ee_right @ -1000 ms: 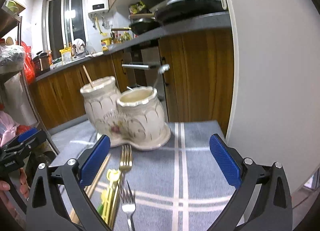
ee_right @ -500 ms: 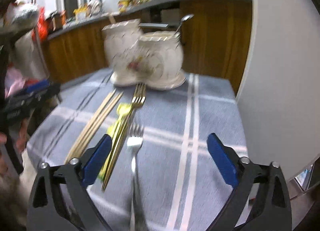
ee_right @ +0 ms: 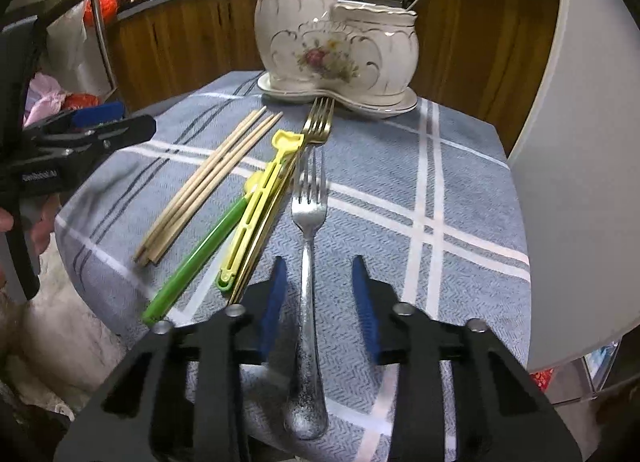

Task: Organize utensils
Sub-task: 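Close the right gripper on the silver fork's handle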

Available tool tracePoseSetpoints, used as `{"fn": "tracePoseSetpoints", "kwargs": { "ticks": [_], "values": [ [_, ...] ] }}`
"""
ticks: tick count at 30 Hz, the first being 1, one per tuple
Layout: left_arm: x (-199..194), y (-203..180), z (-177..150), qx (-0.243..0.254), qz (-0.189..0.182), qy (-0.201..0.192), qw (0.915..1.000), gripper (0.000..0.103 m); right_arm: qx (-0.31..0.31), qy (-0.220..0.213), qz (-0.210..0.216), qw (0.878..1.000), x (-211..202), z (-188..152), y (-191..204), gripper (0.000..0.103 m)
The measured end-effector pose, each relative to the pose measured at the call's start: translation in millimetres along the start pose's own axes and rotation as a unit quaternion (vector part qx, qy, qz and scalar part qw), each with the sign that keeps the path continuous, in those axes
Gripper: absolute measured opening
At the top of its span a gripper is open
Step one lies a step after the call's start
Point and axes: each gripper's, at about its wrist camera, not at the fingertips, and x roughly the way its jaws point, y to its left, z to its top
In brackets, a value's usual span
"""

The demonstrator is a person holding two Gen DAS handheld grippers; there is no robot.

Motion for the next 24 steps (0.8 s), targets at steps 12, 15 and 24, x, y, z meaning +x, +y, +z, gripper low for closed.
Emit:
{"fn": "tracePoseSetpoints", "kwargs": {
  "ticks": [12,15,24],
  "values": [
    [20.3,-11.3,4.2,0.016,0.017,0.042,0.9989,0.098,0.018,-0.023,0.008,1.000,12.9,9.2,-2.6,0.005],
    [28.7,-13.5,3.5,0.016,0.028,0.059,0.9978,0.097,0.036,-0.056,0.009,0.998,5.5,9.8,-8.9,0.005],
    [49.2,-17.9,2.1,0.007,0.065,0.092,0.9936,0.088,0.074,-0.144,-0.004,0.987,-19.1,12.7,-27.5,0.005]
  ]
}}
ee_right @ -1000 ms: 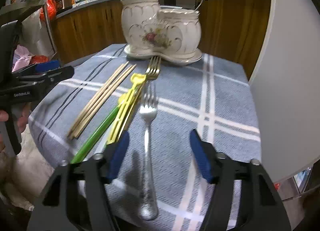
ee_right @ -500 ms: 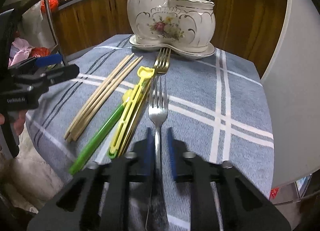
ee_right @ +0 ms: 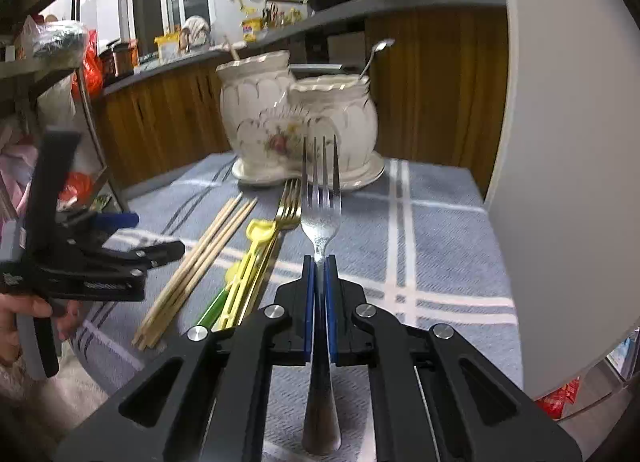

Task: Organize utensils
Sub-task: 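Close the right gripper on the silver fork's handle, then grasp another wooden chopstick with the left gripper while the right lifts the fork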

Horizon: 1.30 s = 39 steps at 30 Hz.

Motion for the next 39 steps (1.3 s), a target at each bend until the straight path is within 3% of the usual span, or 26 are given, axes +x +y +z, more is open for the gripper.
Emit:
{"fn": "tracePoseSetpoints", "kwargs": {
  "ticks": [9,14,16,20,25,26,39],
  "values": [
    [7.5,-4.8,1.1,0.002,0.019,0.014,0.9997,0.087,0.004,-0.013,0.006,1.000,-5.9,1.8,-1.9,0.005],
    [16.3,-7.5,11.1,0.010,0.020,0.021,0.9995,0.077,0.007,-0.026,0.009,1.000,-11.0,1.8,-2.9,0.005],
    [20.2,-7.0,17.0,0.014,0.012,0.027,0.9995,0.064,0.006,-0.030,0.013,0.999,-12.2,1.8,-2.3,0.005],
    [31.3,-5.4,33.6,0.022,-0.001,0.043,0.9988,0.052,0.003,-0.035,0.014,0.999,-13.6,1.3,0.0,0.005],
    [32.8,-4.9,36.0,0.027,-0.016,0.045,0.9985,0.013,0.000,-0.043,0.014,0.999,-15.2,0.1,-0.2,0.005],
    [32.3,-3.8,34.9,0.029,-0.018,0.044,0.9985,0.010,0.001,-0.044,0.013,0.999,-15.4,0.0,-0.6,0.005],
    [8.0,26.3,18.0,0.020,-0.065,-0.024,0.9974,0.006,0.020,-0.069,0.006,0.997,-16.4,4.9,-5.0,0.005]
  ]
}}
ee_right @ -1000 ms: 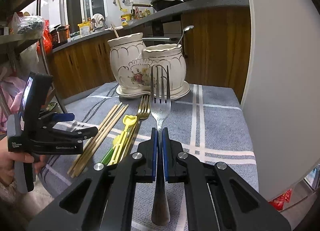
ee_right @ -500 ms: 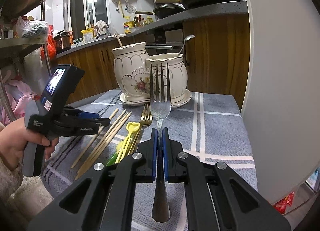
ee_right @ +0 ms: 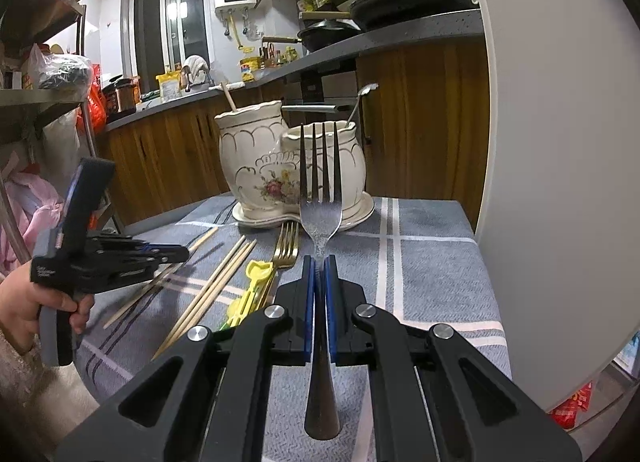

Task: Organize utensils
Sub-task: 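Grasp another wooden chopstick with the left gripper while the right lifts the fork, then insert the chopstick into the tall pot while the right inserts the fork into the small pot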

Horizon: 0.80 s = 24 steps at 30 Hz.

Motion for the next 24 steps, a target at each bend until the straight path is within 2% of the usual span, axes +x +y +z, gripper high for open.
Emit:
{"fn": "tracePoseSetpoints", "kwargs": {
  "ticks": [7,12,18,24],
  "values": [
    [-36.5,7.6,4.0,-0.004,-0.046,-0.062,0.9970,0.006,0.002,-0.022,-0.001,1.000,5.9,29.2,5.6,0.005],
    [-70.5,8.5,20.8,-0.004,-0.076,-0.135,0.9878,0.006,-0.004,-0.065,-0.004,0.998,15.5,62.9,12.9,0.005],
    [-91.0,4.8,47.0,0.004,-0.085,-0.200,0.9760,0.006,0.011,-0.118,-0.002,0.993,26.5,100.4,14.7,0.005],
    [-100.0,5.6,69.7,0.000,-0.087,-0.228,0.9698,0.005,0.024,-0.149,0.007,0.989,34.4,129.3,11.7,0.005]
  ]
}}
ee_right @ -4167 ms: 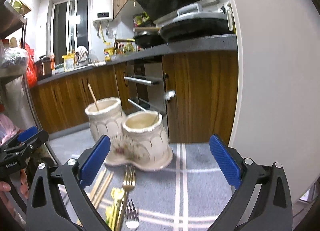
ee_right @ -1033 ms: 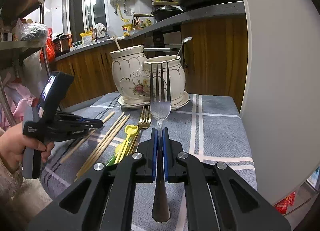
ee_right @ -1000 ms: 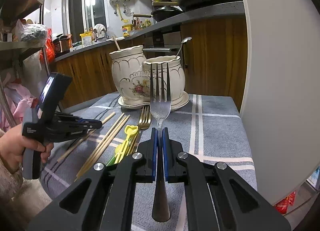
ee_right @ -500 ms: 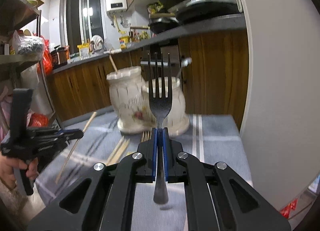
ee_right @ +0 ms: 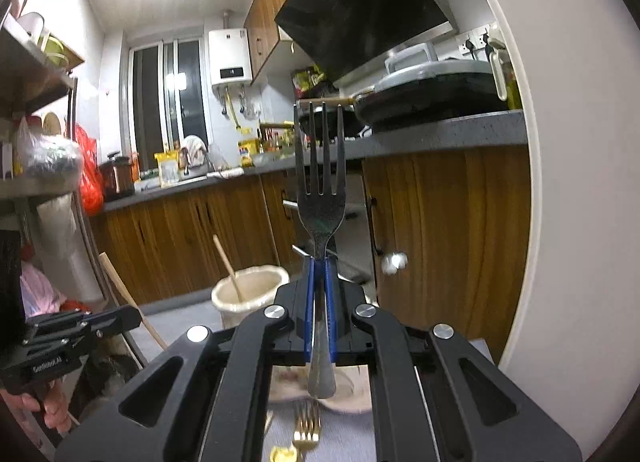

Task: Organize utensils
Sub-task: 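Insert the chopstick into the tall pot while the right inserts the fork into the small pot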

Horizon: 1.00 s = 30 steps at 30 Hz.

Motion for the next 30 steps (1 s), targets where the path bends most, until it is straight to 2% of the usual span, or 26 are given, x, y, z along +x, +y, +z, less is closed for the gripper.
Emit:
{"fn": "tracePoseSetpoints", "kwargs": {
  "ticks": [8,13,19,24,30],
  "values": [
    [-2.4,-4.4,36.9,0.011,-0.014,-0.022,0.9996,0.005,0.016,-0.011,-0.005,1.000,23.5,15.5,-12.0,0.005],
    [-12.7,-4.6,70.5,0.003,-0.035,-0.054,0.9979,0.005,0.031,-0.014,-0.017,0.999,40.1,18.2,-24.0,0.005],
    [-0.2,-7.0,99.2,-0.003,-0.014,-0.091,0.9958,0.005,0.038,0.003,-0.018,0.999,55.5,4.8,-32.0,0.005],
    [33.0,-8.8,95.1,0.012,0.026,-0.069,0.9972,0.005,0.028,0.029,-0.018,0.999,63.7,-8.3,-34.3,0.005],
    [68.8,4.1,69.2,-0.008,0.034,-0.014,0.9993,0.005,0.019,0.068,-0.018,0.997,72.7,-19.9,-35.1,0.005]
  ]
}}
